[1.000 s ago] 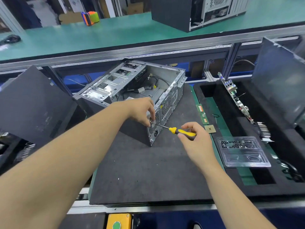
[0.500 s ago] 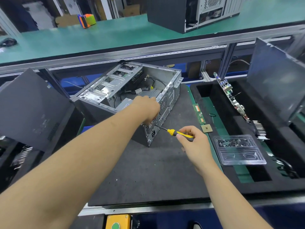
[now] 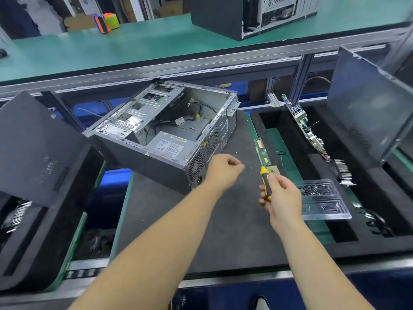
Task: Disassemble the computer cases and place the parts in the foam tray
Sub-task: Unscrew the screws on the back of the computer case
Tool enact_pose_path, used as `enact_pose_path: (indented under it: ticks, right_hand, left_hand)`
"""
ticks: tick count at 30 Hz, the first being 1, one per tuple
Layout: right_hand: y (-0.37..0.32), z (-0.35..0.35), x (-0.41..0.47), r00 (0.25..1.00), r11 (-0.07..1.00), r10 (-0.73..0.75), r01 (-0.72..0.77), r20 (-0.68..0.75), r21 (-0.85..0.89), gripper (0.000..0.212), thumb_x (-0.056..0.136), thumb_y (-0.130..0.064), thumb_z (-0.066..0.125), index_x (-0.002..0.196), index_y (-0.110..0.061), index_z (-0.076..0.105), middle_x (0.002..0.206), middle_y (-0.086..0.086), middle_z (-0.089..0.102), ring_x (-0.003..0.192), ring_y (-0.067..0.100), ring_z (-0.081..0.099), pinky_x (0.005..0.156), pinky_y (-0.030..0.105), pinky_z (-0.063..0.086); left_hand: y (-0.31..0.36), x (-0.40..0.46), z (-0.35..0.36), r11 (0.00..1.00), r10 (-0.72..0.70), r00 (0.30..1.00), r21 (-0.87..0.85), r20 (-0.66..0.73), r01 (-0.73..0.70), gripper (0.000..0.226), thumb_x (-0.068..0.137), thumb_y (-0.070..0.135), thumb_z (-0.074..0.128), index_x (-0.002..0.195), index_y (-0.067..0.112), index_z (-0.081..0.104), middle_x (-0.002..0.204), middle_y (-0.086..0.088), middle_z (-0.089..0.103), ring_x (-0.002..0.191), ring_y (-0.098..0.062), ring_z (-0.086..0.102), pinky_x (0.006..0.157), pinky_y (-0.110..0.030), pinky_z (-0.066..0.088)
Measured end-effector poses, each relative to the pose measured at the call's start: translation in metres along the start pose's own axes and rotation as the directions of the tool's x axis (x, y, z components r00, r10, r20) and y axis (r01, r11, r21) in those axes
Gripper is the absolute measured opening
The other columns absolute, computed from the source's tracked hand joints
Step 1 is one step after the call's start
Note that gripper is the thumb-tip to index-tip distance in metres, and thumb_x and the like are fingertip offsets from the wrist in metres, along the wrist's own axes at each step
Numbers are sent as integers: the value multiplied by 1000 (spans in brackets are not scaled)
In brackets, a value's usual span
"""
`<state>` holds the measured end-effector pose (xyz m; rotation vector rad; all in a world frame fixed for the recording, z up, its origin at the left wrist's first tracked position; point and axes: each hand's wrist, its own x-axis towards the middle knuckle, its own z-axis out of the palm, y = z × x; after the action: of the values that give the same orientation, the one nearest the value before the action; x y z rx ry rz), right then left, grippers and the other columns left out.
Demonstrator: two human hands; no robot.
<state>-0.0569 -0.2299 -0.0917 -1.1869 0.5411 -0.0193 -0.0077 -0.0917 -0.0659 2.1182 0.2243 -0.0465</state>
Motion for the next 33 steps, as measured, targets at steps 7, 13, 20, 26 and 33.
enact_pose_path:
  ticks: [7,13,20,26,33]
  right_hand:
    - [-31,-57,35,981,981,-167,156,-101,-113,11,99,-20,60,106,-15,66,74,8,65,55,15,53,49,29,43]
    - [-34,-96,51,978,978,-152,128,-145,-167,12,98,-19,60,106,-13,67,75,6,66,57,13,54,49,27,44]
    - [-20,-91,60,991,974,-95,73,-97,-215,9,96,-21,65,103,-18,68,73,3,68,59,13,56,52,29,46]
    - [12,-50,49,995,960,14,15,101,-278,13,97,-14,64,109,-17,69,81,4,65,61,13,56,49,23,47]
    - [46,-5,27,955,834,107,65,276,-548,19,99,-15,56,99,-27,71,81,-2,66,63,11,52,56,25,41]
  left_hand:
    - [-1,-5,95,983,34,972,170,233,-75,14,90,10,67,83,21,73,85,5,66,91,-21,64,86,-29,52]
    - [10,2,138,984,96,937,112,336,-141,16,88,8,70,95,22,75,78,15,64,70,0,56,80,-23,50]
    - [10,9,107,967,151,957,165,247,-195,29,90,13,59,111,25,73,106,10,70,91,-14,61,92,-34,53]
    - [27,35,-6,882,368,921,362,-129,-301,32,90,13,56,119,19,68,110,0,67,102,-24,59,91,-41,48]
    - [-8,51,-117,756,217,943,655,-250,0,40,99,29,45,135,20,61,133,-9,63,123,-36,54,99,-48,43]
